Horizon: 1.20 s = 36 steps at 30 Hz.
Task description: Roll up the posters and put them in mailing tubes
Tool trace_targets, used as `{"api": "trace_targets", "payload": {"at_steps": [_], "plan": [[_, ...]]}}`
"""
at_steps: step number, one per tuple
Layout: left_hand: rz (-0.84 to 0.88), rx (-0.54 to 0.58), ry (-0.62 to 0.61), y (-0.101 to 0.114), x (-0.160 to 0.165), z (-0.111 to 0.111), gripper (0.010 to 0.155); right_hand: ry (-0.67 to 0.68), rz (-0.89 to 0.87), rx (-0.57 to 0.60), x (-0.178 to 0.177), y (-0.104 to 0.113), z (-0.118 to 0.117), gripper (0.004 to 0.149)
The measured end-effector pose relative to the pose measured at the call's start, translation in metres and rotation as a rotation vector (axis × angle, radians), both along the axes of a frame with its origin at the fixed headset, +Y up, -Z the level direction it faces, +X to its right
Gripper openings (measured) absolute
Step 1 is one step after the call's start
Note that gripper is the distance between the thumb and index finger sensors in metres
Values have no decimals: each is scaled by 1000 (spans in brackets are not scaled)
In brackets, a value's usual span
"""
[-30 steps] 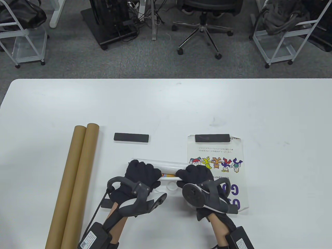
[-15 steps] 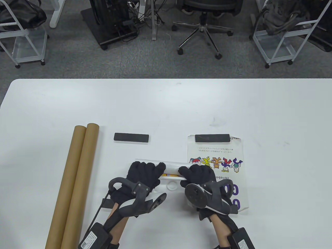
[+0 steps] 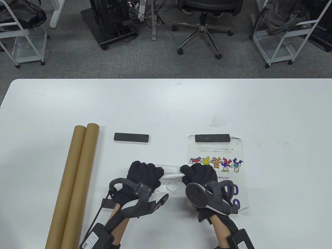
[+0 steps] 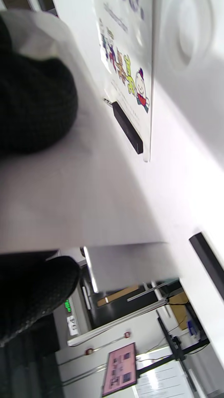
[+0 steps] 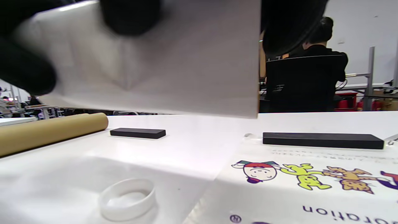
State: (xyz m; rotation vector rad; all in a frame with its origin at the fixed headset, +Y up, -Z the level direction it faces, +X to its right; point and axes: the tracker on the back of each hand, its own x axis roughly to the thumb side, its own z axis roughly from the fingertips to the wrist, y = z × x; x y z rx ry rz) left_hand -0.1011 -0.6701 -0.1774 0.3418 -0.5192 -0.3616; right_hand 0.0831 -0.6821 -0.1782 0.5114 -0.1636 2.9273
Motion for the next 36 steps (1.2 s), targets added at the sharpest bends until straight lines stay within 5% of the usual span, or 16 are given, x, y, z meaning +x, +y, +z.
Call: {"api": "trace_targets", "payload": {"at_steps": [16,29,36], "plan": [[73,-149,5,-3,-1,0,42,-26,38,22,1,-6,1,43],[107,-129,25,0,-9,-2,65,-29,-28,23,9,-5,-1,56],[97,-140,37,-3,-9,-5,49,-32,-24,4,9,-5,-2,49]]}}
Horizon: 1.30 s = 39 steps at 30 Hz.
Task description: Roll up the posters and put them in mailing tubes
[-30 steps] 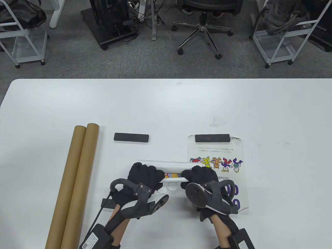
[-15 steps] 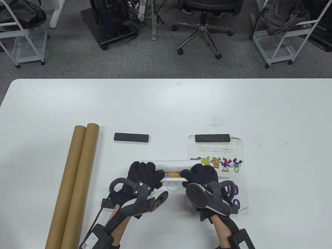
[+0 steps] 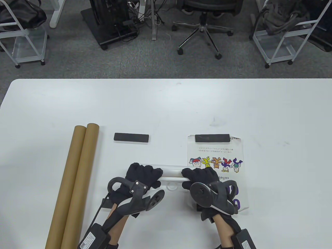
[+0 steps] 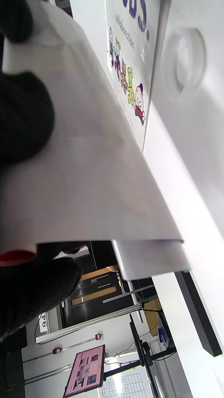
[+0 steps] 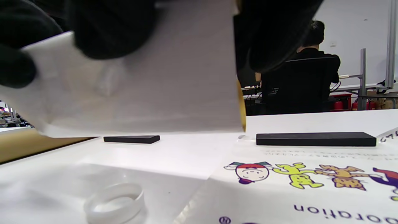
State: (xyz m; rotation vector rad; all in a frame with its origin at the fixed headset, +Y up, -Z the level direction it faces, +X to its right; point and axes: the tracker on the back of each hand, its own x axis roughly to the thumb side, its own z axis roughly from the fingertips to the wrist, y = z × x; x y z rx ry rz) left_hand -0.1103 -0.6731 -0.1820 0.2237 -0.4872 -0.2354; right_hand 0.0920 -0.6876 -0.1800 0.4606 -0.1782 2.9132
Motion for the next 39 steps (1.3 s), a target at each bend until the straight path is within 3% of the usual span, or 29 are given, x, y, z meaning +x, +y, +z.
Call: {"api": "trace_targets", "payload": {"at_steps": [4,6,10,14,23,26,28,32,34,39], "plan": [[10,-8,12,1,2,0,50,32,-32,-81,0,0,0,49],[-45,46,2,2,4,2,48,37,-4,-58,-3,2,1,56],[-80,47,-5,1,7,3,35,14,55,5,-7,3,3,48],[-59,40,-8,1,4,3,33,16,29,-11,-7,2,3,41],[-38,36,5,2,3,3,46,14,10,-23,-5,2,2,45],[-21,30,5,1,1,2,64,2,-21,-4,-2,2,1,52],[1,38,3,1,-1,1,68,2,-42,25,0,3,2,53],[44,62,-7,3,-4,1,58,-10,-72,72,2,6,3,52],[50,54,-7,3,-4,1,51,-4,-51,37,1,4,2,49],[65,22,0,3,-4,-1,49,28,-57,-57,0,1,1,51]]}}
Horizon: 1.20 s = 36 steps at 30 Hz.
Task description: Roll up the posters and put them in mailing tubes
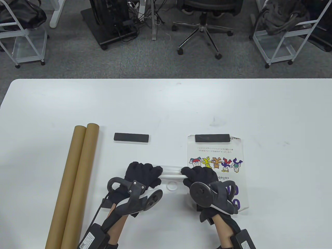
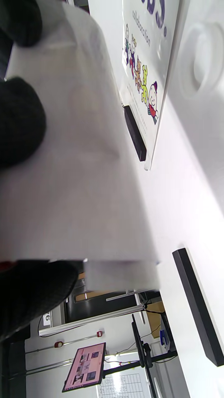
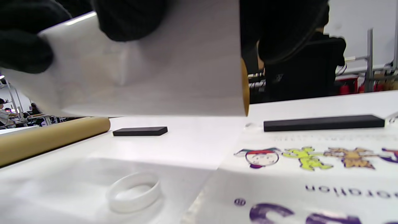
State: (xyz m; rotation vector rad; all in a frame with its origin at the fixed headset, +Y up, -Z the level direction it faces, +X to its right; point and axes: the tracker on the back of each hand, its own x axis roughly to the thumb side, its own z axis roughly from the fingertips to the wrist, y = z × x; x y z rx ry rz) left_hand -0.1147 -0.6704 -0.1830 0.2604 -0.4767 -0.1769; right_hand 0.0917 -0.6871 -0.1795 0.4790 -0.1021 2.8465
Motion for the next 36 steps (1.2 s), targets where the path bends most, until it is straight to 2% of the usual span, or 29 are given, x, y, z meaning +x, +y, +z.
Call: {"api": "trace_targets", "payload": {"at_steps": [2,6,12,21,26,30,34,36], "plan": [[-40,38,-2,1,1,1,49,3,9,8,-1,0,0,56],[-89,55,-14,0,5,5,41,-1,31,48,-4,1,3,41],[-97,52,-16,-1,6,5,40,-16,44,46,-3,-1,2,41],[-104,39,0,-3,6,3,50,-29,30,26,-1,-2,0,46],[-88,39,7,-3,2,1,60,-45,24,51,1,-1,1,50],[-62,12,13,-4,0,0,52,-48,8,49,2,-2,0,52],[-65,1,23,-4,1,0,50,-23,-1,19,0,-2,0,51],[-87,29,33,-3,1,0,50,-13,-12,10,-1,-1,1,53]]}}
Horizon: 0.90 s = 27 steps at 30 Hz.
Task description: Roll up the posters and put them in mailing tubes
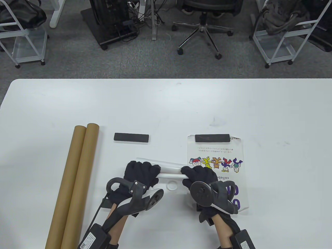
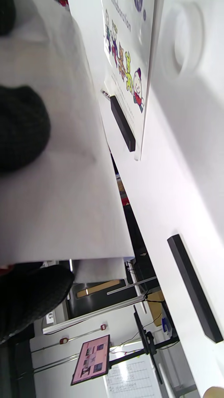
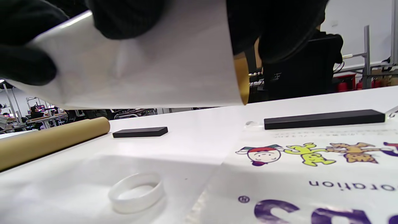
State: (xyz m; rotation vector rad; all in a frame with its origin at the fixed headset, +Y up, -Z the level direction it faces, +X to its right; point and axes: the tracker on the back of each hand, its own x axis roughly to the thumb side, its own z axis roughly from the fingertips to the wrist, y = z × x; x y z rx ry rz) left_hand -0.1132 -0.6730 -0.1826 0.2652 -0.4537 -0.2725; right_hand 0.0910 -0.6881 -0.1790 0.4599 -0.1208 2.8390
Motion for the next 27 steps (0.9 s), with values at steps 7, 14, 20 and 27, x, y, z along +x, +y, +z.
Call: {"api": "trace_targets", "payload": {"at_steps": [7,14,20,27], "plan": [[3,0,-16,0,0,1,40,-5,33,17,-2,-1,0,45],[-15,-3,-4,-2,2,-1,44,-11,32,-18,0,-4,-1,45],[15,-24,-16,-2,1,1,48,0,27,-45,-1,-5,-1,47],[30,-16,-13,-2,-4,0,59,-6,1,-28,2,-4,-1,52]]}}
